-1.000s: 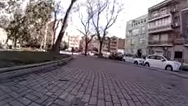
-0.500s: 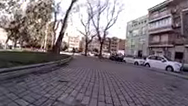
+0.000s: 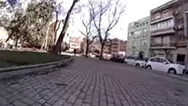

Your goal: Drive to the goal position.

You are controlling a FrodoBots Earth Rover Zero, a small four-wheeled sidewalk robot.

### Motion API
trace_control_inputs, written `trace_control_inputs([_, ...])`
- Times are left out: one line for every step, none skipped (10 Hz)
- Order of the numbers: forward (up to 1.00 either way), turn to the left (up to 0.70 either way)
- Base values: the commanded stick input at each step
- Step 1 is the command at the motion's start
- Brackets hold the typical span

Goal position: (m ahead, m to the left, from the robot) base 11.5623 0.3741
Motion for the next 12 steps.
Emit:
trace_control_inputs([0.7,0.0])
trace_control_inputs([0.7,0.0])
trace_control_inputs([0.7,0.0])
trace_control_inputs([0.7,0.0])
trace_control_inputs([0.7,0.0])
trace_control_inputs([0.7,0.0])
trace_control_inputs([0.7,0.0])
trace_control_inputs([0.7,0.0])
trace_control_inputs([0.7,0.0])
trace_control_inputs([0.7,0.0])
trace_control_inputs([0.7,0.0])
trace_control_inputs([0.7,0.0])
